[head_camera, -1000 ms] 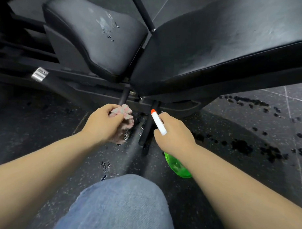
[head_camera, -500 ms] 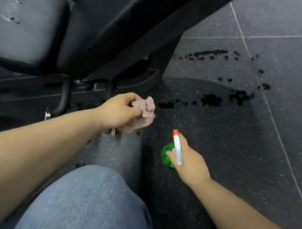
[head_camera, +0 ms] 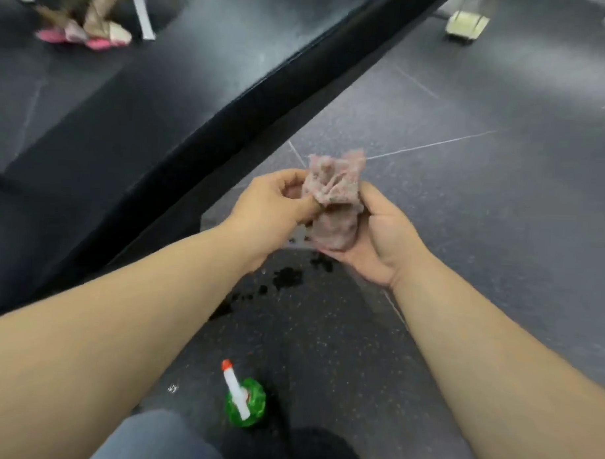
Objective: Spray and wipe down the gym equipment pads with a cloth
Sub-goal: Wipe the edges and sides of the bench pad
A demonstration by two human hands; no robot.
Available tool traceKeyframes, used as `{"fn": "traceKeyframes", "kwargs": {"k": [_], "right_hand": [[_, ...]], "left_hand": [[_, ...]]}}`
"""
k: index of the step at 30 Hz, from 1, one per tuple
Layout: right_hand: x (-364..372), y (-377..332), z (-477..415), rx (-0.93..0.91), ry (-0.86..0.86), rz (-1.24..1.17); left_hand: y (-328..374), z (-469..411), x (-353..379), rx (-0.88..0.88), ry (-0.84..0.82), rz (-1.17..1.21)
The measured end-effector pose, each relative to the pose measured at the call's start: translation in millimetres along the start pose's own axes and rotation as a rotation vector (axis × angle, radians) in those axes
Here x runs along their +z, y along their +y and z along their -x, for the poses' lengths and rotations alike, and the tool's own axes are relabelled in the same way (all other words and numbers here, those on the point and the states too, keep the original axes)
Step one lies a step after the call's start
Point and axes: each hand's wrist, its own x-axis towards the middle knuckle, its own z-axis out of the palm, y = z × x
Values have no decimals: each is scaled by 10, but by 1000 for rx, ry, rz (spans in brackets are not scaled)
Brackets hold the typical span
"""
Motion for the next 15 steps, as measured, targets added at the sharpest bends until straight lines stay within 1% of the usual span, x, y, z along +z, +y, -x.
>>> {"fn": "traceKeyframes", "kwargs": {"k": [1,2,4,6,9,10,12,13,15], "right_hand": [[17,-197,22,-94,20,-10],[3,-386,27,-185,47,-25],[-62,-691,31,-331,114,-133],[-164,-927,14,-422,189,-259],[-358,-1165,-150,-482,311,-435],[-433,-1262,-245,-500,317,-455],[-507,-1458,-440,-530,261,-437],[-516,-1574,-529,-546,242,-427],[-510,-1830,-703,-547,256,-413]], "left_hand": [[191,-81,97,61,-14,-19],[406,-161,192,138,-25,-100],[792,-320,326,296,-32,-352],[1147,-492,418,404,6,-544],[1497,-858,452,586,138,-872],[1593,-1020,471,654,167,-1009],[1712,-1282,494,755,201,-1204],[1738,-1410,490,795,208,-1262],[1750,-1614,484,841,184,-1298]]}}
